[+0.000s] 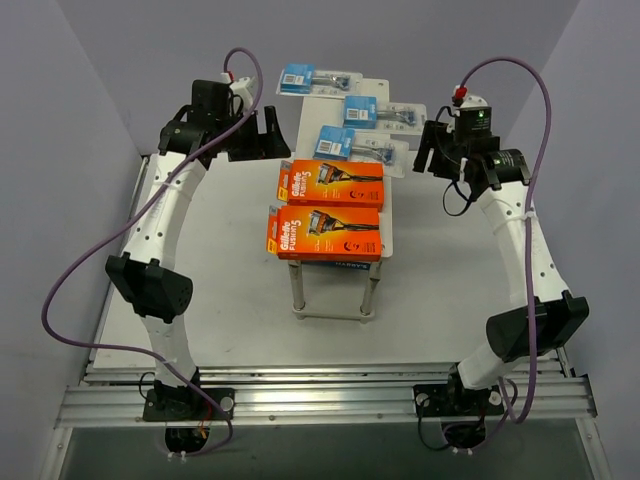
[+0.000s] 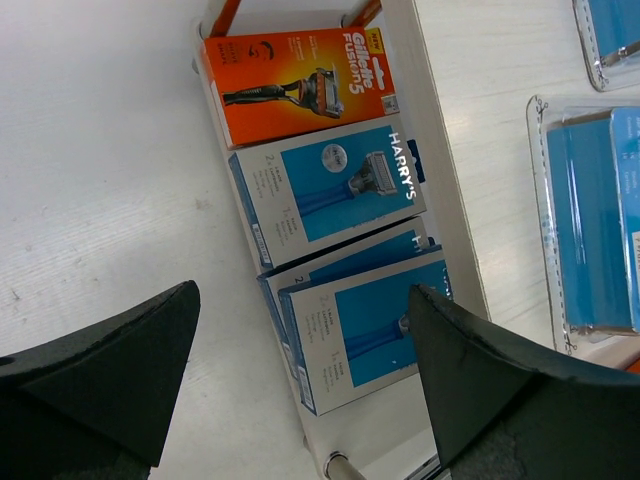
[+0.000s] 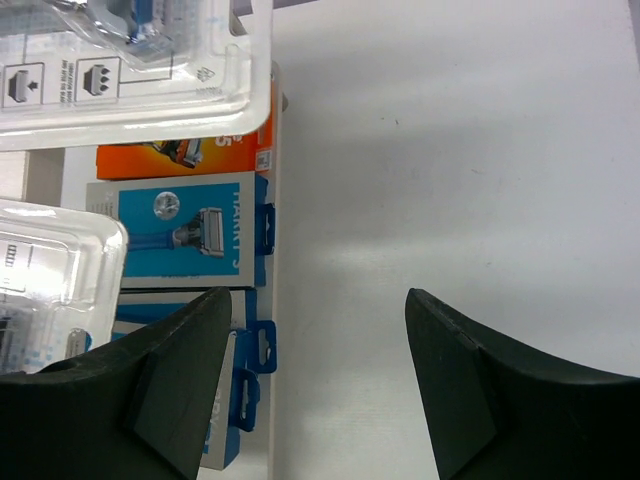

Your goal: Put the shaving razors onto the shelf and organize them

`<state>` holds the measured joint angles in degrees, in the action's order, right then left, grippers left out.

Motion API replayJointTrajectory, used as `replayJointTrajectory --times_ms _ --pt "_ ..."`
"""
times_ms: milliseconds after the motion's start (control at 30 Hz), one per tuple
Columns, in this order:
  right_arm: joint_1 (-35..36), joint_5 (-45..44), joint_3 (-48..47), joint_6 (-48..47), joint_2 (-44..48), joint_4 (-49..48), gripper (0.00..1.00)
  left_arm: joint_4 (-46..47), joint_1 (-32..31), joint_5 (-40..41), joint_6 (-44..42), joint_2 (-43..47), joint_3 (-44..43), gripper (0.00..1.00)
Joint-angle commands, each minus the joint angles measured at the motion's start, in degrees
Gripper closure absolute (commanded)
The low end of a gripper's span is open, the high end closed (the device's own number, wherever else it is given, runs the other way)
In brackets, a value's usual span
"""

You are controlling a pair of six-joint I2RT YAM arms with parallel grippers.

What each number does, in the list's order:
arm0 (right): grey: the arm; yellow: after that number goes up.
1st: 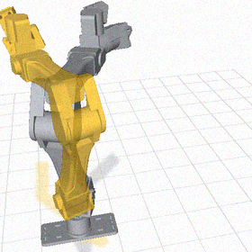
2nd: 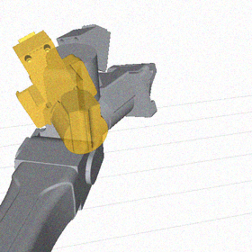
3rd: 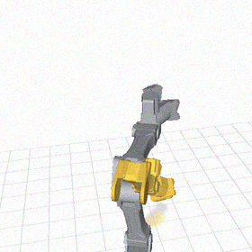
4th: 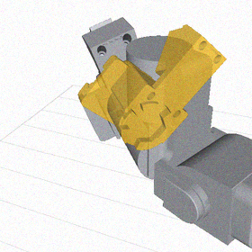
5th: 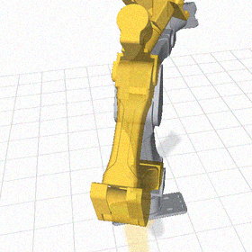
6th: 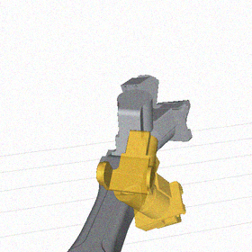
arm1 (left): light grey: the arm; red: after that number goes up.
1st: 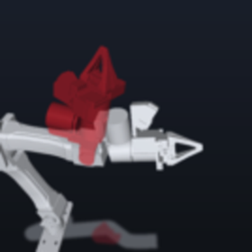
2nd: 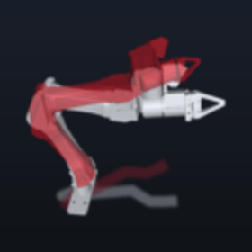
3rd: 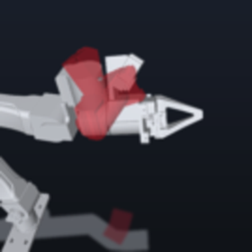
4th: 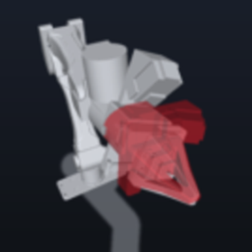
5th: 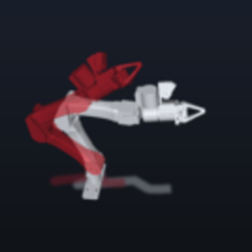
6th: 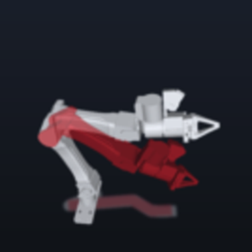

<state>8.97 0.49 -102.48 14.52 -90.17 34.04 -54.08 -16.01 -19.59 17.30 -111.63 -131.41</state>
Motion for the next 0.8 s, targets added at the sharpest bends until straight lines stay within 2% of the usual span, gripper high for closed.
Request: replayJointTrajectory --times_ms 0,767 --pt "0.1 2.1 -2.6 -0.7 -1.6 -1.3 0.34 0.0 -0.8 0.8 -0.8 0.3 -2.0 0.06" --pt "3.4 2.0 -6.1 2.0 -5.3 -3.5 0.34 2.2 -2.1 -0.9 -1.5 2.6 1.7 0.06"
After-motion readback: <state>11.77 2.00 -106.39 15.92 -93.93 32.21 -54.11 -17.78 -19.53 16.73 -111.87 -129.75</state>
